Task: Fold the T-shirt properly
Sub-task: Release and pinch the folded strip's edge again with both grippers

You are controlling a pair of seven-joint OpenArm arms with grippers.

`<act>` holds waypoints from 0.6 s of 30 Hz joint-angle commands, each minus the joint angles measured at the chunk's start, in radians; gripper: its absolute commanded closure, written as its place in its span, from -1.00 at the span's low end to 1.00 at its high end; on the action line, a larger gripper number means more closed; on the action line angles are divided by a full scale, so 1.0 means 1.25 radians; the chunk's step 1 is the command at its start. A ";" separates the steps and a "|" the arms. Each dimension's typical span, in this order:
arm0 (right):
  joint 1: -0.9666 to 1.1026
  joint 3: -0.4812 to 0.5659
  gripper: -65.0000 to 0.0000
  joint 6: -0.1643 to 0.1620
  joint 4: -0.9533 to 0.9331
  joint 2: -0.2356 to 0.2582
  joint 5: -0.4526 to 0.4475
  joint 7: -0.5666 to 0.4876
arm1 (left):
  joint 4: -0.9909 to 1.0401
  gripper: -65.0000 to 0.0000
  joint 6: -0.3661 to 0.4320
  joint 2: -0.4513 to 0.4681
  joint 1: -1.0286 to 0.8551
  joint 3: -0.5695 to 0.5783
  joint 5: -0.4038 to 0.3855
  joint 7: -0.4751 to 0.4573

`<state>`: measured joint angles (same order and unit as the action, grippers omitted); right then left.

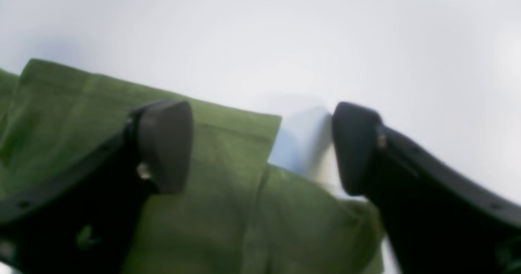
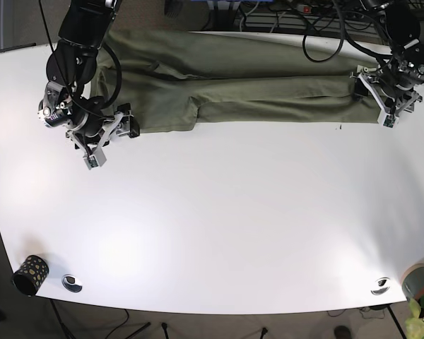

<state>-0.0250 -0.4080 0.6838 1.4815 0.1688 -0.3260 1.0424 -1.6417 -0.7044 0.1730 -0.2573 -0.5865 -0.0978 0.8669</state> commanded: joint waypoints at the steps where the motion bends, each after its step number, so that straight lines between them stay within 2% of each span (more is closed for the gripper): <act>1: -0.005 -0.001 -0.10 0.003 0.007 0.006 -0.006 0.003 | -0.003 -0.41 0.005 0.006 -0.002 -0.003 0.036 0.020; 5: -0.005 -0.001 0.42 0.010 0.007 0.006 -0.006 0.003 | 0.001 -0.41 0.005 0.006 -0.002 -0.002 0.036 0.020; 12: -0.011 -0.003 1.00 0.010 0.010 0.006 -0.006 0.003 | 0.002 -0.41 0.005 0.005 -0.002 0.007 0.037 0.020; 18: 0.014 -0.007 1.00 0.010 0.088 0.006 -0.007 0.003 | 0.003 -0.41 0.005 0.008 -0.002 0.024 0.037 0.020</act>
<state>-0.0051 -0.4118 0.6888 1.5318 0.1635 -0.3180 1.0595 -1.6405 -0.7036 0.1783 -0.2569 -0.5598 -0.0872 0.8669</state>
